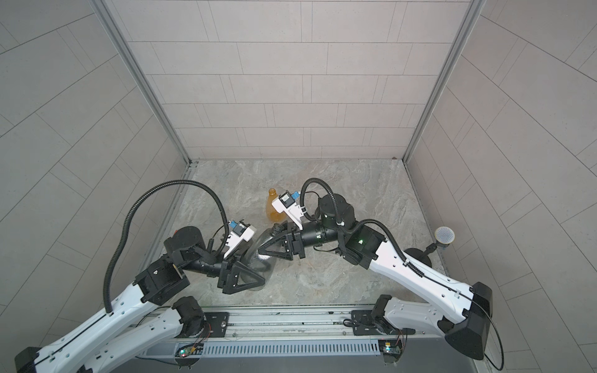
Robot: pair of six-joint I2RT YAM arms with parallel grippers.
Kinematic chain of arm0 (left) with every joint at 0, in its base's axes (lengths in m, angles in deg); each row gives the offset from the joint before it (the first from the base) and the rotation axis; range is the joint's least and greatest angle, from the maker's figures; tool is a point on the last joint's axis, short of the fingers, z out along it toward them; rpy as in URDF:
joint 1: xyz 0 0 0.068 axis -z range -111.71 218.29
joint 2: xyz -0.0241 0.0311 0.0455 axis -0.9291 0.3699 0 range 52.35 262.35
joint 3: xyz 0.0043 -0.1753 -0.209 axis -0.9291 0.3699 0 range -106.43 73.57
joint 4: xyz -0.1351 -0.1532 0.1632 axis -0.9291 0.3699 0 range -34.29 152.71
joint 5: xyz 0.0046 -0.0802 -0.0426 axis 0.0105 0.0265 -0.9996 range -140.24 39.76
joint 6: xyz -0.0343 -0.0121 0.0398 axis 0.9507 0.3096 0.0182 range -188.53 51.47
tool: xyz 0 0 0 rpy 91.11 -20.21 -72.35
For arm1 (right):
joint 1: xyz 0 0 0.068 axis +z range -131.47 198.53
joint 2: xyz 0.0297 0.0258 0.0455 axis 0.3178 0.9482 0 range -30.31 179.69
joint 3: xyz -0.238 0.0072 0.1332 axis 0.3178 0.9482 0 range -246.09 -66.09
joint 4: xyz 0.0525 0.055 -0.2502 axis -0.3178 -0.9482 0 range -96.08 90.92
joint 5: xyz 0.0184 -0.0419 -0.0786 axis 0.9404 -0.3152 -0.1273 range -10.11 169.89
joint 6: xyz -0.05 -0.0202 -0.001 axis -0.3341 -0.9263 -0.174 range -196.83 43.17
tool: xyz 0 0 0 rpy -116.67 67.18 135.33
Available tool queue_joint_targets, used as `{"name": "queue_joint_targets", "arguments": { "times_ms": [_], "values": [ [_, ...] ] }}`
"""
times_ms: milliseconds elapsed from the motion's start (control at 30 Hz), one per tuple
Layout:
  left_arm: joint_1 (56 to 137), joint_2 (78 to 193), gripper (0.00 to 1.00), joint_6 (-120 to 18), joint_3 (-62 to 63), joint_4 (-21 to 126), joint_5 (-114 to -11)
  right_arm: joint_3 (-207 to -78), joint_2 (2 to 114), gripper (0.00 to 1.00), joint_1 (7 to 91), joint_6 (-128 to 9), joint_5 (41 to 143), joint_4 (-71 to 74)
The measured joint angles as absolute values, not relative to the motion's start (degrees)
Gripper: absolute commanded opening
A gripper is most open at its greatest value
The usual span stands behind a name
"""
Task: Attach spray nozzles to spray bottles
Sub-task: Pick up the spray bottle from the center of the board, then pick up the spray nozzle from the center of the board.
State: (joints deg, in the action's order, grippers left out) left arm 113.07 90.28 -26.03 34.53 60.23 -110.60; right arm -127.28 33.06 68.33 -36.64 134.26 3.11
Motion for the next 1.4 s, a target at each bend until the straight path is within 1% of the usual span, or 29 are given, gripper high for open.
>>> {"name": "queue_joint_targets", "arguments": {
  "times_ms": [100, 167, 333, 433, 567, 733, 767, 867, 967, 1033, 1133, 1200, 1300, 1367, 1400],
  "values": [
    [113.07, 90.28, 0.79, -26.16, 34.53, 60.25, -110.45, -127.39, 33.06, 0.61, 68.42, -36.97, 133.89, 3.05],
    [113.07, 90.28, 0.78, -26.36, 34.53, 60.23, -110.36, -127.63, 33.06, 0.68, 68.46, -37.60, 133.41, 2.81],
    [113.11, 90.26, 0.78, -26.32, 34.53, 60.82, -110.21, -128.02, 33.06, 0.88, 68.57, -39.11, 131.47, 2.30],
    [113.11, 90.41, 0.77, -26.47, 34.53, 62.00, -110.03, -129.11, 32.78, 0.94, 68.62, -40.12, 129.63, 0.73],
    [113.11, 89.82, 0.75, -27.32, 34.50, 63.42, -109.14, -130.27, 29.35, 0.97, 66.34, -41.49, 125.15, -3.03],
    [113.11, 87.83, 0.73, -29.22, 33.56, 66.56, -107.67, -131.54, 19.32, 0.97, 60.92, -45.23, 113.26, -11.64],
    [113.11, 87.31, 0.73, -30.10, 32.80, 67.90, -107.19, -131.72, 17.26, 0.95, 60.00, -45.93, 110.94, -13.56],
    [113.11, 85.54, 0.71, -33.22, 29.50, 72.07, -105.25, -131.32, 12.71, 0.84, 57.08, -47.31, 103.77, -19.16],
    [113.11, 83.42, 0.62, -36.26, 26.35, 75.44, -102.75, -128.94, 12.12, 0.76, 55.46, -49.19, 98.33, -24.19],
    [113.11, 82.17, 0.49, -38.07, 24.54, 77.51, -100.44, -125.44, 14.33, 0.74, 55.22, -50.30, 96.12, -26.88],
    [113.18, 81.78, 0.31, -40.63, 22.02, 80.97, -95.04, -118.25, 21.04, 0.72, 55.28, -51.33, 94.72, -29.28],
    [113.22, 82.32, 0.19, -42.05, 20.69, 83.33, -90.71, -113.64, 27.88, 0.71, 56.03, -51.81, 93.15, -29.74],
    [113.22, 83.48, 0.05, -43.78, 19.38, 86.17, -84.90, -109.90, 35.75, 0.70, 57.29, -52.69, 90.88, -30.70],
    [113.22, 83.90, 0.00, -44.72, 18.90, 87.48, -81.44, -109.68, 39.69, 0.70, 57.64, -53.36, 89.54, -30.79],
    [113.22, 83.98, 0.00, -45.16, 18.61, 88.16, -79.67, -109.81, 41.50, 0.70, 57.64, -53.76, 88.71, -30.46]
  ]
}}
